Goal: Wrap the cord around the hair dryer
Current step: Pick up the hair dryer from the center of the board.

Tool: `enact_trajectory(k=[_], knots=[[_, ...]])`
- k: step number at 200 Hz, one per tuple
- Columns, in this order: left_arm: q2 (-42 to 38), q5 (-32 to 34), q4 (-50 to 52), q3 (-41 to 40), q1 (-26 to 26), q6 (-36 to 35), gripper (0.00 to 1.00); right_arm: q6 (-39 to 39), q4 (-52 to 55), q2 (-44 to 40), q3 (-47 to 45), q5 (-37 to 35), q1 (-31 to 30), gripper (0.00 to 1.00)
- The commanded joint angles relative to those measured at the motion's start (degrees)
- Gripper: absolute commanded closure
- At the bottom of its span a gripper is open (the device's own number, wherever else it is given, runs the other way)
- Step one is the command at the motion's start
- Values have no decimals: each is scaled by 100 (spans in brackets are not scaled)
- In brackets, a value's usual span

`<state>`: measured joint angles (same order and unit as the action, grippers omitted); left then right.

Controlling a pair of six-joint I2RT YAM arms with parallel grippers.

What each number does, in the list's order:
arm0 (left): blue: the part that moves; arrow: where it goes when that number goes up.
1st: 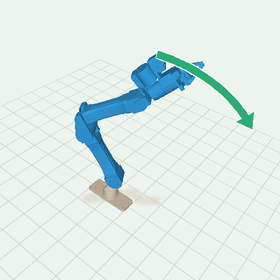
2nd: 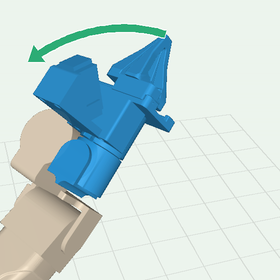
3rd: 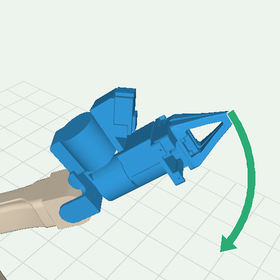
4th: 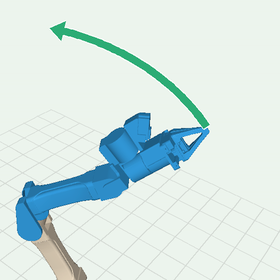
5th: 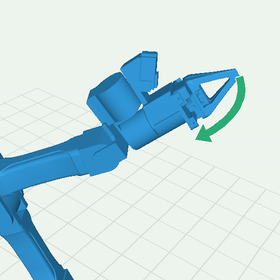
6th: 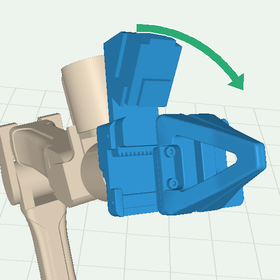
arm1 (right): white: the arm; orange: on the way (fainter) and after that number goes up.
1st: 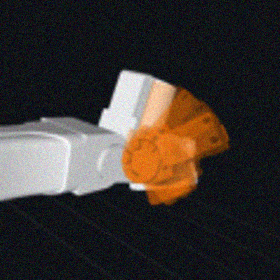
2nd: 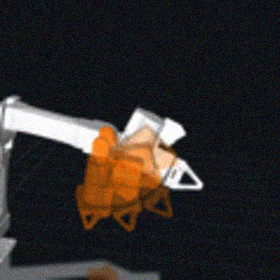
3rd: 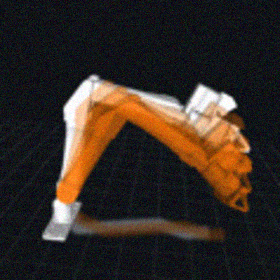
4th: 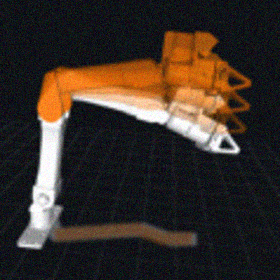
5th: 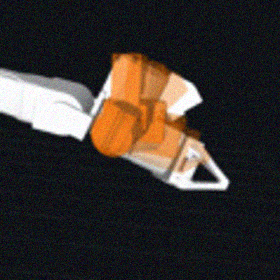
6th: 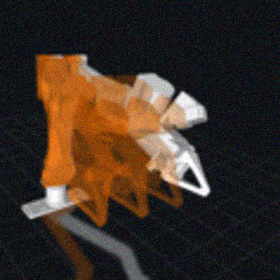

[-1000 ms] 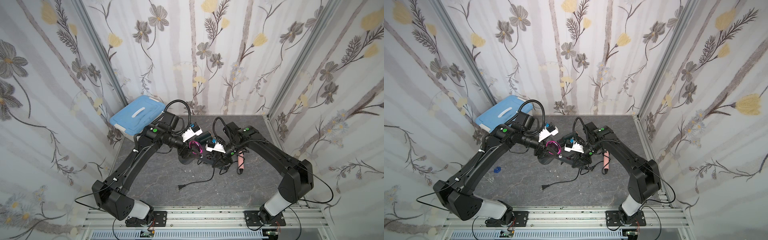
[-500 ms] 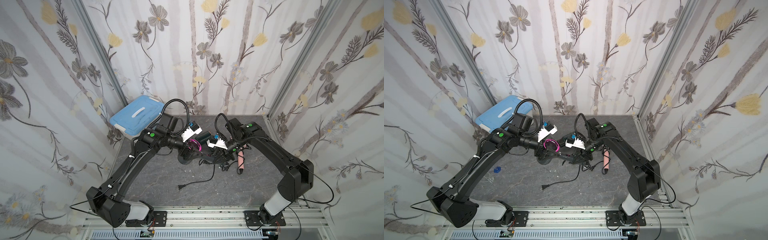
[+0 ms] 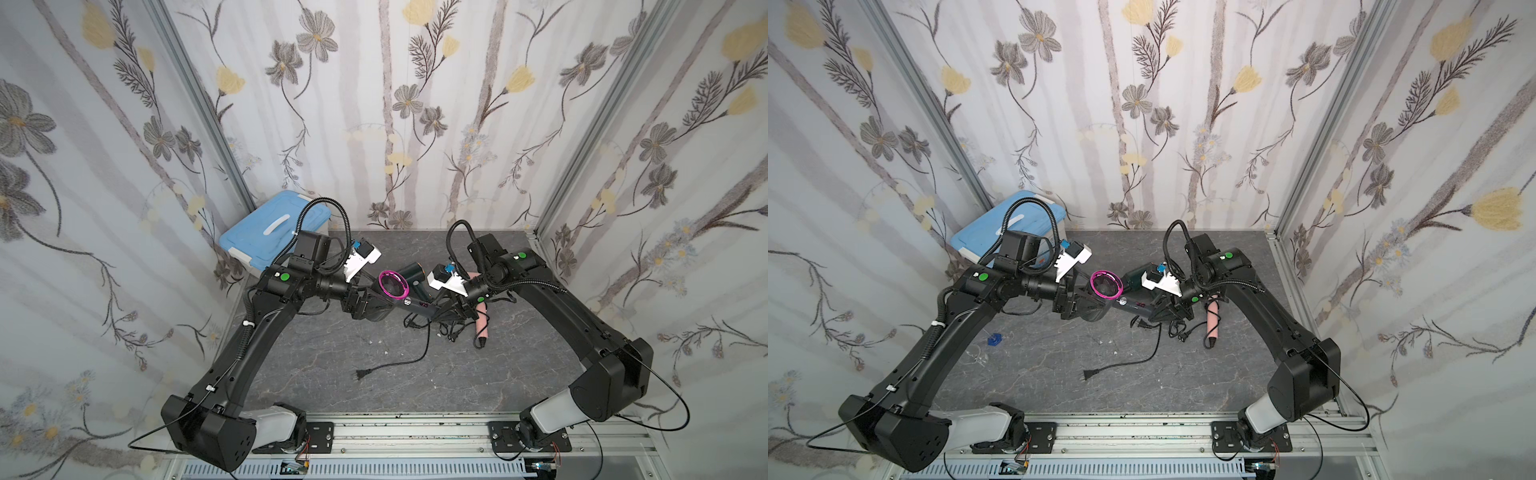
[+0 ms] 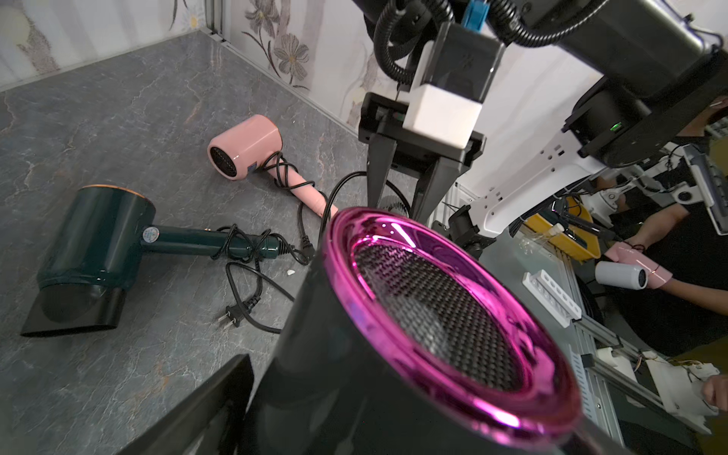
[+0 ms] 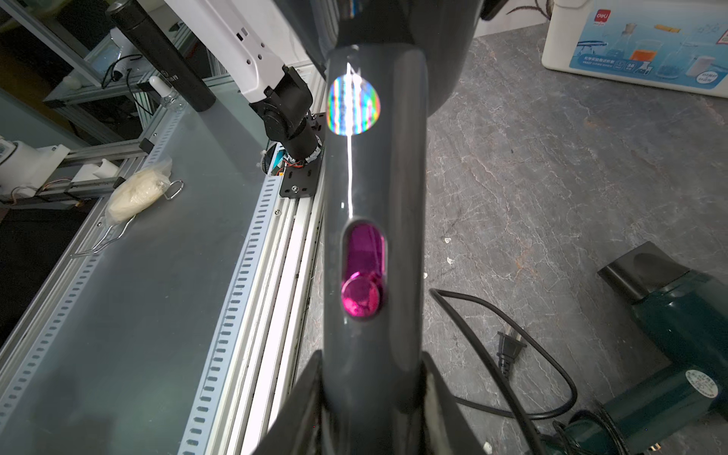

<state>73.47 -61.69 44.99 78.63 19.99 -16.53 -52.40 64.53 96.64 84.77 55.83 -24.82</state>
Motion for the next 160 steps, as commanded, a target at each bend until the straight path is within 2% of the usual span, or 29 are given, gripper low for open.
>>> enact_trajectory(k=[1,47,62,69,80,88,96,97,110,117,129,160], knots=[[110,-466,-479,124,-7,293,0,-375,-79,60,131,801,-102,100],[608,-474,504,656,413,-283,0,-482,18,344,571,1010,-185,100],[655,-464,526,678,493,-298,8,-403,40,470,724,939,-187,100],[676,-457,536,693,505,-298,19,-316,35,527,794,891,-182,100],[726,-391,600,751,506,-293,46,-136,-15,603,875,794,-177,100],[760,-264,654,825,506,-281,70,106,-152,630,884,713,-154,100],[790,-33,679,916,499,-224,99,365,-339,615,841,627,-123,100],[795,-4,678,934,498,-208,100,395,-364,613,831,611,-112,100],[782,385,623,1084,493,-47,100,835,-862,489,620,437,-50,98],[735,552,502,1140,484,75,100,1123,-1239,341,444,319,-18,80],[576,824,212,1205,434,331,100,1625,-1893,31,141,69,78,57],[145,1476,-509,1460,211,991,100,2807,-3347,-854,-645,-1,705,43]])
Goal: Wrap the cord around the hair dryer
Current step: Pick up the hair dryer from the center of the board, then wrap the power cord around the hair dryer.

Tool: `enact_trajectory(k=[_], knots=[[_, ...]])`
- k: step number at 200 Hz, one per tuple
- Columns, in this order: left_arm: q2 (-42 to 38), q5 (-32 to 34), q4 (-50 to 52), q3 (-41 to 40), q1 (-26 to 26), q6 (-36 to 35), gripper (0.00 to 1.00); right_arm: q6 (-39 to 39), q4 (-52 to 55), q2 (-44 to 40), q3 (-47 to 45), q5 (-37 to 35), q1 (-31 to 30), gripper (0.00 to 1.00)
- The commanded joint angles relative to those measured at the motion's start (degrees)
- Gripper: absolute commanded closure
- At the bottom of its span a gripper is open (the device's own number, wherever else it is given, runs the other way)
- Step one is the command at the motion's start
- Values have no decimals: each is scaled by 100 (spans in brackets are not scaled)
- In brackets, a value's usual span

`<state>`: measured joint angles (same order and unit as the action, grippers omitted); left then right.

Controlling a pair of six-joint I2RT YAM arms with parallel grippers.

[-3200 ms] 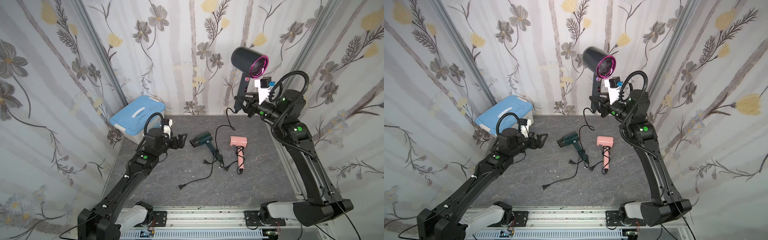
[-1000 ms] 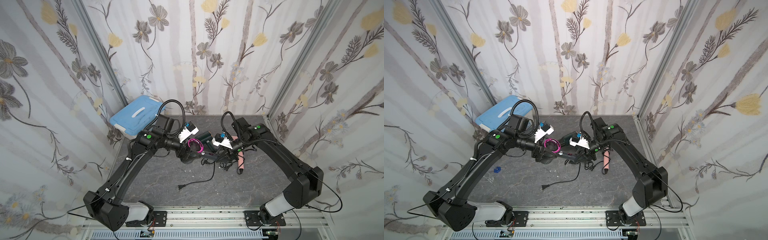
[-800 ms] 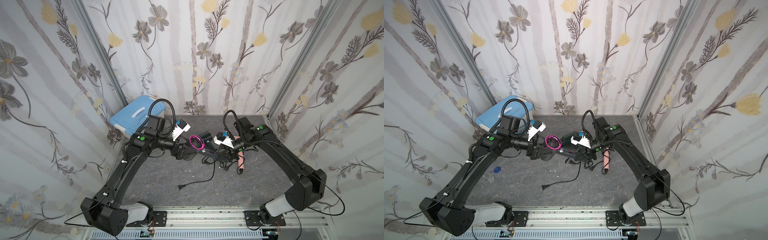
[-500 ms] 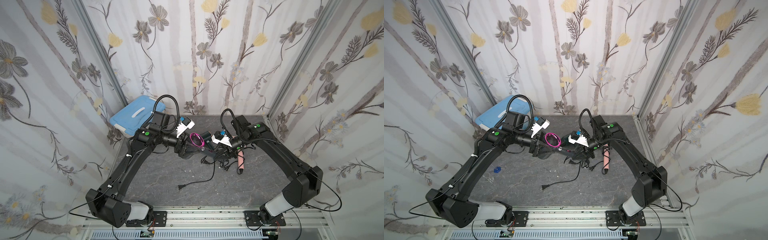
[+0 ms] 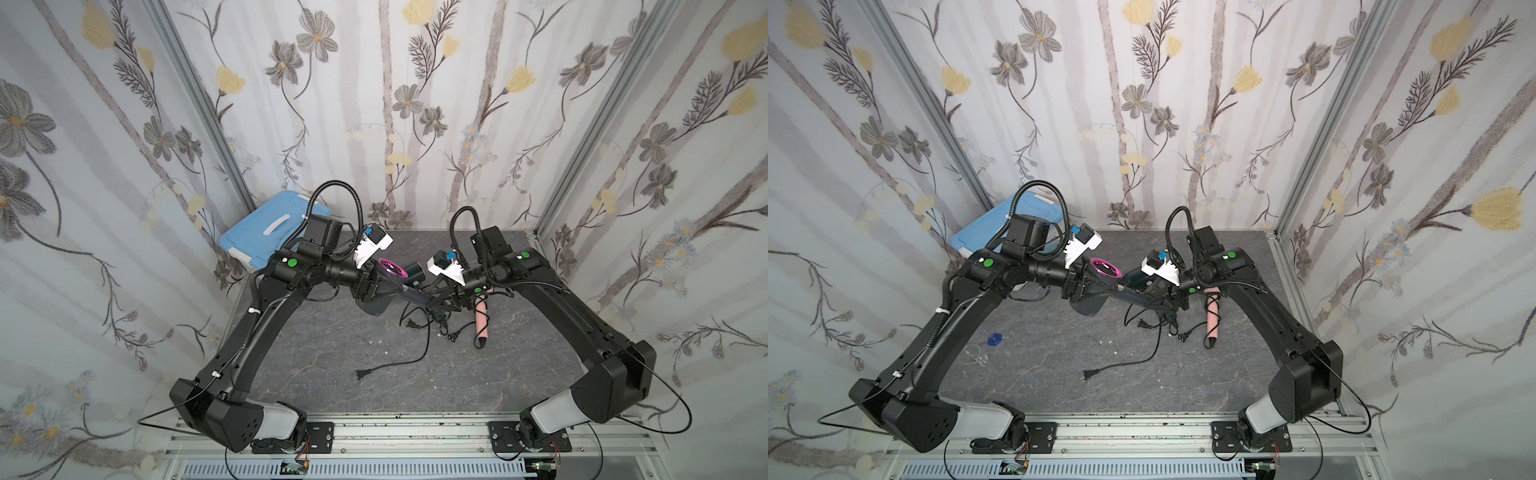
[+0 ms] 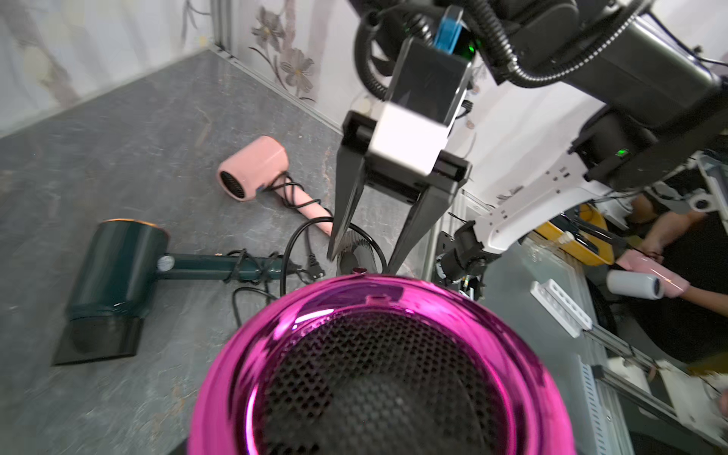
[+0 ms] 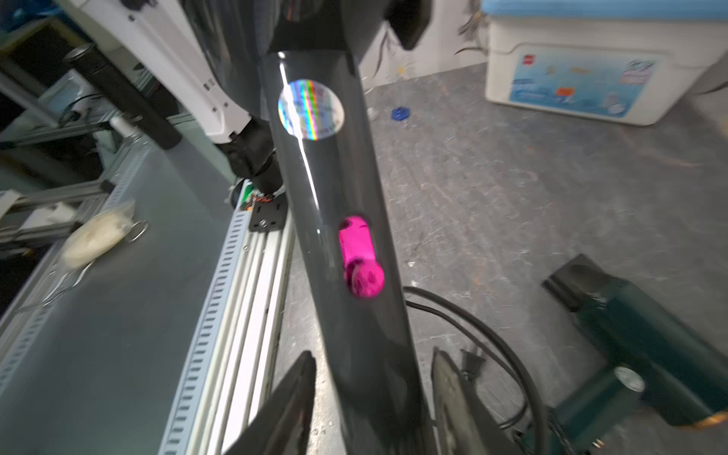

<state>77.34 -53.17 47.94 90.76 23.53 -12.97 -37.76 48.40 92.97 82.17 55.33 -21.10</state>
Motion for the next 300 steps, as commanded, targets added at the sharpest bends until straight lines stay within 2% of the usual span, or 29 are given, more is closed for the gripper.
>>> enact_trajectory(k=[1,14,46,80,98,165,198,207,215,229,237,265,300], knots=[[-257,637,-808,266,-150,641,100,1377,-1771,-511,-412,44,365,42],[-311,738,-860,489,-207,693,100,1729,-2117,-724,-629,-121,587,34],[-446,1137,-1394,741,-252,1166,100,2250,-2642,-1006,-1111,-484,722,30],[-500,1241,-2160,724,-261,1745,100,3355,-4516,-1474,-2397,-898,642,29],[-633,1186,-2514,706,-261,2039,100,3654,-5326,-1563,-2882,-1575,406,27],[-700,1052,-3225,441,-261,2704,100,3975,-7204,-342,-3049,-3347,-693,21],[-751,1108,-3393,311,-261,2857,100,4033,-8287,-23,-2998,-3299,-1004,18],[-747,1136,-3439,293,-262,2887,100,4081,-8405,46,-2952,-3235,-1041,25],[-755,1156,-3486,272,-259,2904,100,4137,-8373,103,-2880,-3245,-1061,40],[-764,1264,-3634,179,-270,3008,100,4269,-8299,131,-2838,-3293,-1067,84],[-773,1313,-3796,93,-299,3108,100,4290,-8211,93,-2850,-3334,-1090,99],[-808,1638,-4656,-403,-456,3599,100,3915,-7457,-442,-2920,-3997,-1431,100],[-552,1821,-5485,-858,-740,4180,100,3241,-5454,-918,-2349,-4902,-1927,100]])
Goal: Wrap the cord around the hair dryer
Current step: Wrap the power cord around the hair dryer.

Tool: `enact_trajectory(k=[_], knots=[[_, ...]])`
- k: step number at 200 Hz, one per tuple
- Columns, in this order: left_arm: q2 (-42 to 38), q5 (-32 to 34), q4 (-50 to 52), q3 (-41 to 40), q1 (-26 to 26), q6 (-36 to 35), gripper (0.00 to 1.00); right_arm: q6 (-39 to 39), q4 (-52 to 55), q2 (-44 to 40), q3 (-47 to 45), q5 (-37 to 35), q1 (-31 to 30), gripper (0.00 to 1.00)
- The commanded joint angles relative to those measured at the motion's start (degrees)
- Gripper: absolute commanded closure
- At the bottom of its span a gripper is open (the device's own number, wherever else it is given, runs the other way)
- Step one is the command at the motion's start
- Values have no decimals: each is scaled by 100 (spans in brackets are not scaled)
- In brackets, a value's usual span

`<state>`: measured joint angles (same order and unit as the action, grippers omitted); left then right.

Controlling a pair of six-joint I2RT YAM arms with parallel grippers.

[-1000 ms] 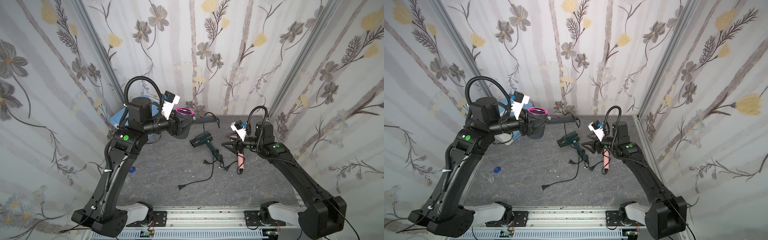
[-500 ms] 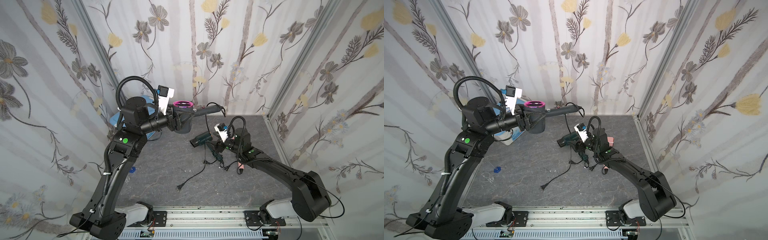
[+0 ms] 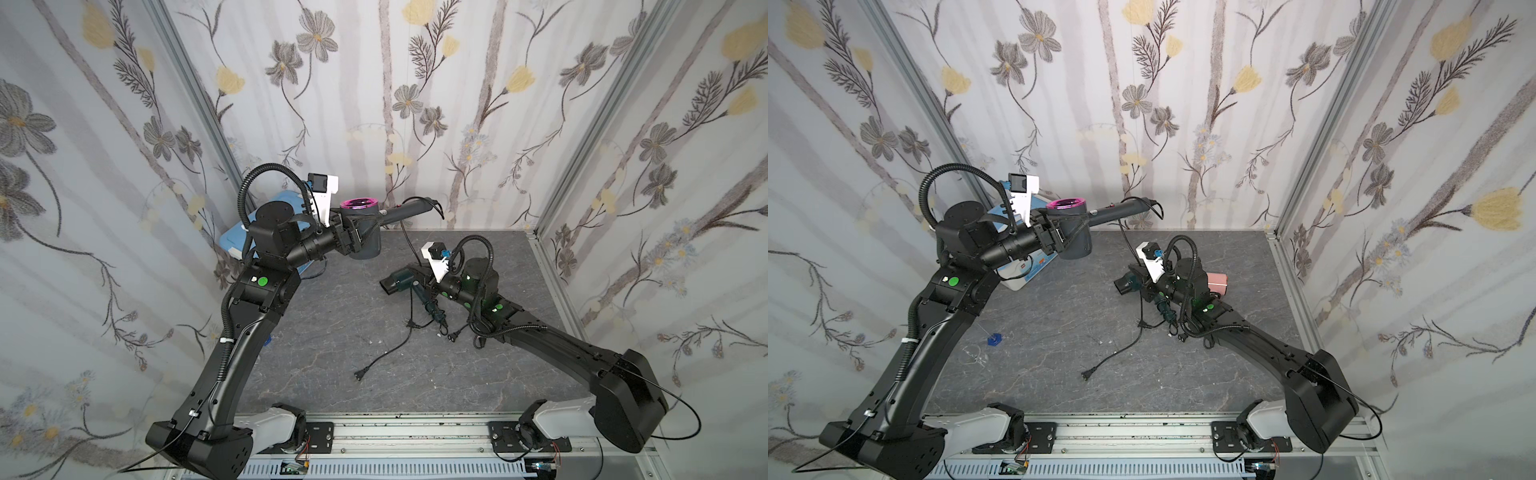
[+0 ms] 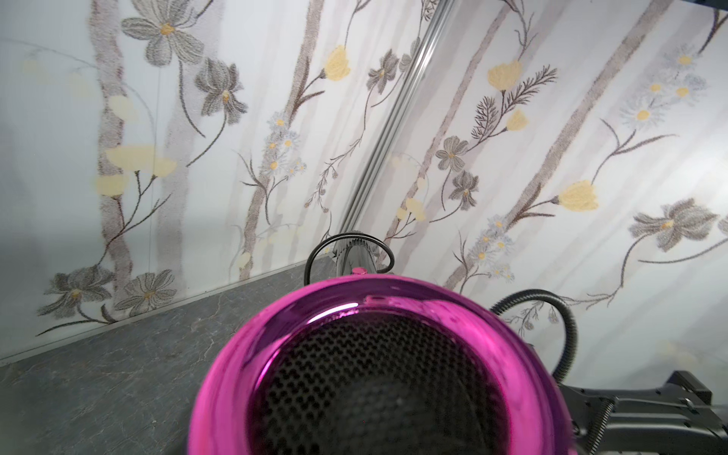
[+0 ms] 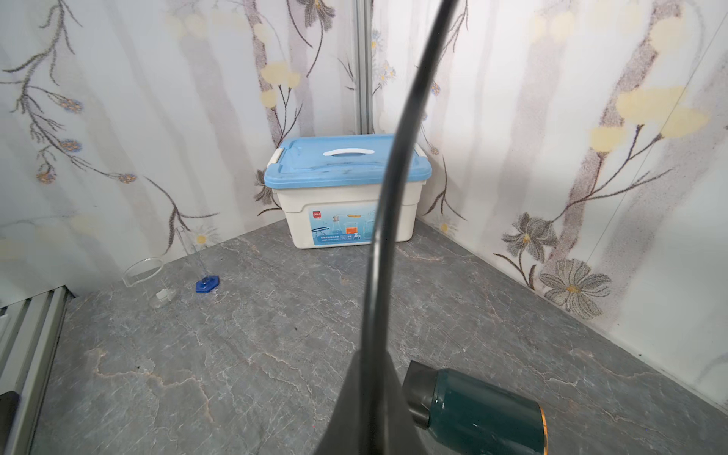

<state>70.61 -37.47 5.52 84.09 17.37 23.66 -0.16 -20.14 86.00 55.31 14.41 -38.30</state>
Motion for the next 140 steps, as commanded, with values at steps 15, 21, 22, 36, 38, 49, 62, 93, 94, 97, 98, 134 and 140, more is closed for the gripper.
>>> enact_trajectory(k=[15,21,22,36,38,49,62,93,94,97,98,134,140], knots=[[333,244,-1380,-246,-183,498,100,-771,2369,-396,749,-1233,-443,100],[403,209,-1371,-233,-209,463,100,-842,2717,-465,903,-1393,-520,100],[415,203,-1366,-225,-217,464,100,-848,2761,-481,920,-1417,-533,100],[553,50,-1324,-192,-259,358,100,-955,3515,-641,1294,-1783,-704,100],[569,24,-1303,-176,-266,337,100,-973,3596,-666,1350,-1819,-746,100],[637,-23,-1175,-157,-277,189,100,-1053,4075,-794,1618,-2036,-813,100],[656,21,-974,-157,-283,-41,100,-1190,4531,-925,1916,-2249,-851,100],[651,137,-665,-235,-329,-396,100,-1473,5073,-1214,2467,-2689,-898,100],[653,132,-657,-235,-330,-401,100,-1484,5082,-1220,2484,-2693,-898,100],[656,115,-639,-236,-328,-424,100,-1505,5128,-1231,2558,-2716,-898,100],[651,107,-630,-236,-325,-433,100,-1513,5140,-1233,2574,-2725,-898,100],[708,-109,-350,-229,-320,-685,100,-1827,5499,-1175,3231,-3106,-899,100],[717,-210,-301,-224,-329,-733,100,-1897,5503,-1157,3292,-3202,-905,100]])
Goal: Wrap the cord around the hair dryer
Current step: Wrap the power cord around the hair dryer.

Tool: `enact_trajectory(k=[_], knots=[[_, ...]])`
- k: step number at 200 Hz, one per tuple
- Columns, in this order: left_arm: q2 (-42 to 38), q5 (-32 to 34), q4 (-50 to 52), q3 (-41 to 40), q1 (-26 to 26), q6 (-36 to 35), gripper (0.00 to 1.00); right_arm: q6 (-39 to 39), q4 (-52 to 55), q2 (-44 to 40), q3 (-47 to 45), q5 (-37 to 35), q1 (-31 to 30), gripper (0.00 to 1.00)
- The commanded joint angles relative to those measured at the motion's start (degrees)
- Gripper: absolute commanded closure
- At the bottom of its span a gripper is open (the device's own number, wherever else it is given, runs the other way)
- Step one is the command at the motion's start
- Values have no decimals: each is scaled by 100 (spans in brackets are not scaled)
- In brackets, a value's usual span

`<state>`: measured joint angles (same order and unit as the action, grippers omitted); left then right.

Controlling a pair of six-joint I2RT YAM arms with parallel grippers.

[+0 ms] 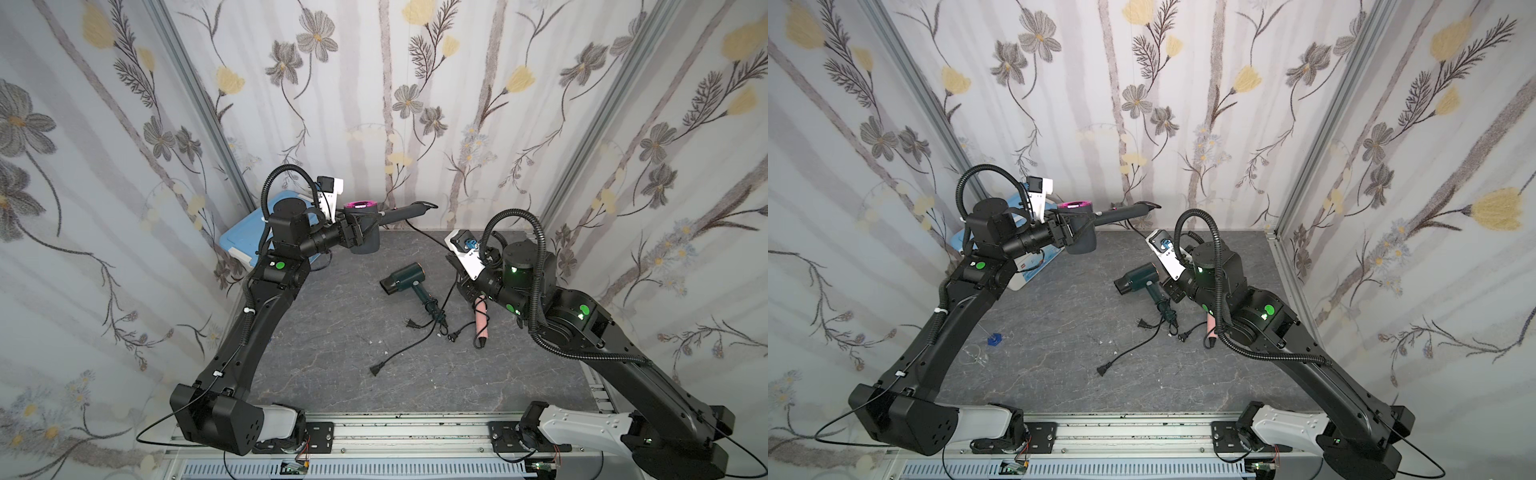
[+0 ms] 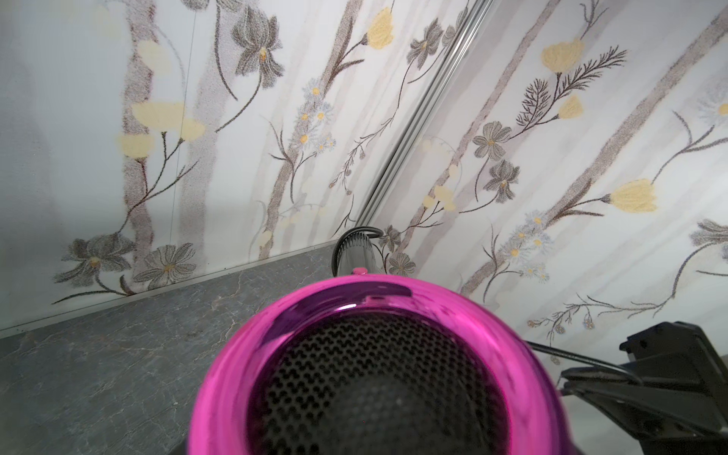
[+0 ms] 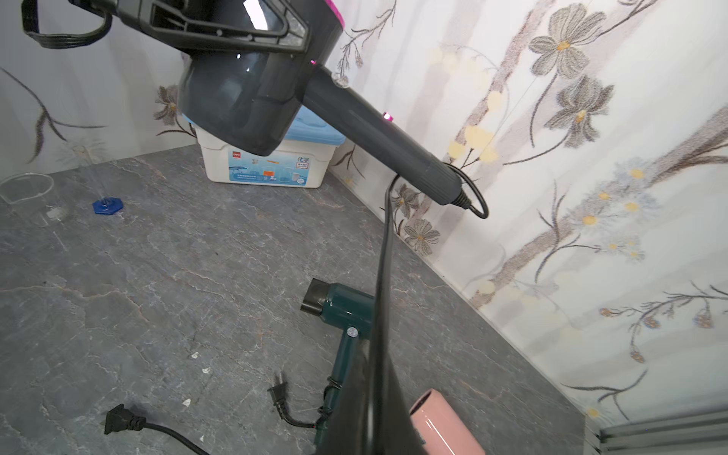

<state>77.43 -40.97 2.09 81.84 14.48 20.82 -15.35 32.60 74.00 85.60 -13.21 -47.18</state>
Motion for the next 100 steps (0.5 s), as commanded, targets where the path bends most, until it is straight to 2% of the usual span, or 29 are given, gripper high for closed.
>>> enact_trajectory(k=[1,30,55,73,78,100], knots=[[35,119,49,0,-41,-457,100,-401,229,48,272,-439,-23,100],[98,-630,363,93,6,-750,100,-875,159,253,620,-885,-5,100],[63,-1479,612,104,34,-1075,100,-1293,98,552,1105,-907,116,100],[70,-2136,944,308,78,-1364,100,-1634,99,802,1459,-689,230,100],[75,-2307,1051,352,96,-1466,100,-1713,93,874,1560,-598,452,100],[45,-3066,1263,395,235,-1731,100,-2037,97,1117,1906,201,855,100]])
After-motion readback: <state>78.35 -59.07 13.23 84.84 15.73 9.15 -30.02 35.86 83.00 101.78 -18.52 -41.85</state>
